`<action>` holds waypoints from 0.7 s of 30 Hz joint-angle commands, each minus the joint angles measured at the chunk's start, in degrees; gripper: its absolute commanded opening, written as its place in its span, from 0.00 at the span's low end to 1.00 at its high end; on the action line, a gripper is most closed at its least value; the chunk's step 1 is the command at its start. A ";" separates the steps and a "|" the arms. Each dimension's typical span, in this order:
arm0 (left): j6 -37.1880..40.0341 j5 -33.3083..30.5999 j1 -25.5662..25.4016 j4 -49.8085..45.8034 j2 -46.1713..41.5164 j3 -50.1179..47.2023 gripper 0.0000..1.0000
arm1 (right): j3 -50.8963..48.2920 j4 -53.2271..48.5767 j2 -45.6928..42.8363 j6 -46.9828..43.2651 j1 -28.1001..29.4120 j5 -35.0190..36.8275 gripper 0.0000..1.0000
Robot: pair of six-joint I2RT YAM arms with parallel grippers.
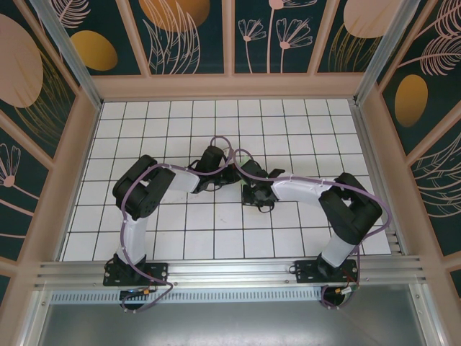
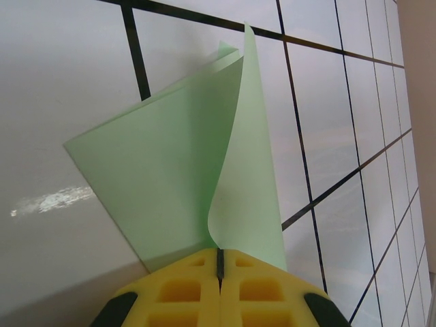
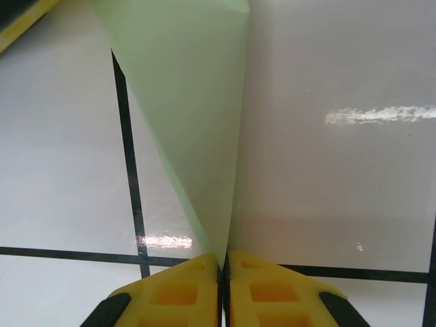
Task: Fold a paper plane with a square sheet of paper (fold left side to right side)
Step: Fold the wing for the fifth time at the center of the table.
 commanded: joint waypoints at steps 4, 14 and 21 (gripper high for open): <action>0.63 -0.43 0.50 -0.37 1.92 1.05 0.04 | 3.35 -5.28 -3.59 -0.26 0.75 1.87 0.18; 0.73 -0.38 0.51 -0.62 1.84 1.04 0.04 | 4.20 -5.82 -0.77 -0.63 0.76 3.10 0.20; 0.65 -0.35 0.50 -0.53 1.93 1.03 0.04 | 4.86 -5.66 1.29 -0.86 0.76 3.29 0.19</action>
